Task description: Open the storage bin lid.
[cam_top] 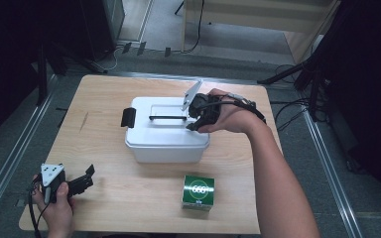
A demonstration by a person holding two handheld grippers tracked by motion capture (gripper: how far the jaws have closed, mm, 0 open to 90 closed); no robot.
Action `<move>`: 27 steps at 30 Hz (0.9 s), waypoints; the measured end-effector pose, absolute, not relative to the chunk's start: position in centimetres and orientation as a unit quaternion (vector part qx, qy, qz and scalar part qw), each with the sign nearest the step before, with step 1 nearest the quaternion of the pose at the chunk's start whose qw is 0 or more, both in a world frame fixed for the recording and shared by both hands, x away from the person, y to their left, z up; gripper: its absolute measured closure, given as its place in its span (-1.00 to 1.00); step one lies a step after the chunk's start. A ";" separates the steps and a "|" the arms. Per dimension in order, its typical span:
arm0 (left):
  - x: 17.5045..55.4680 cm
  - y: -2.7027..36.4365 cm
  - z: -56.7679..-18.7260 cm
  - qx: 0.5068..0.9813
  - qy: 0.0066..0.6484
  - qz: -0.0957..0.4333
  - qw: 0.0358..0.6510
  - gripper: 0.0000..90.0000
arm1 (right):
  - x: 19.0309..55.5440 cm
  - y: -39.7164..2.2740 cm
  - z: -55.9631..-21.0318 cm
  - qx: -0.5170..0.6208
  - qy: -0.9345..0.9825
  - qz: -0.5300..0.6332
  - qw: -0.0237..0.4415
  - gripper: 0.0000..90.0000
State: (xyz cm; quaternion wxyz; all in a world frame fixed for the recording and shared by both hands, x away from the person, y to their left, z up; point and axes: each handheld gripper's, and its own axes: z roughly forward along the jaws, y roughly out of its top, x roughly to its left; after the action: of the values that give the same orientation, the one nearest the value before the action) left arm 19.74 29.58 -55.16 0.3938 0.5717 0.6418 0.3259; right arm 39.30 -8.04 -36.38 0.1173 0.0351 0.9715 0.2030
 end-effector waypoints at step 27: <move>19.8 29.6 -55.2 0.574 0.641 0.324 0.393 -1.00 | 39.9 -3.0 -34.7 -0.003 0.983 0.135 0.125 0.74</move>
State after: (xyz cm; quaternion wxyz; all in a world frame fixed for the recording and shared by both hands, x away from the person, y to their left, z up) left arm 19.77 29.59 -55.16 0.3933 0.5741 0.6411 0.3236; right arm 39.85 -2.95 -34.69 0.1250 -0.0032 0.9829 0.1348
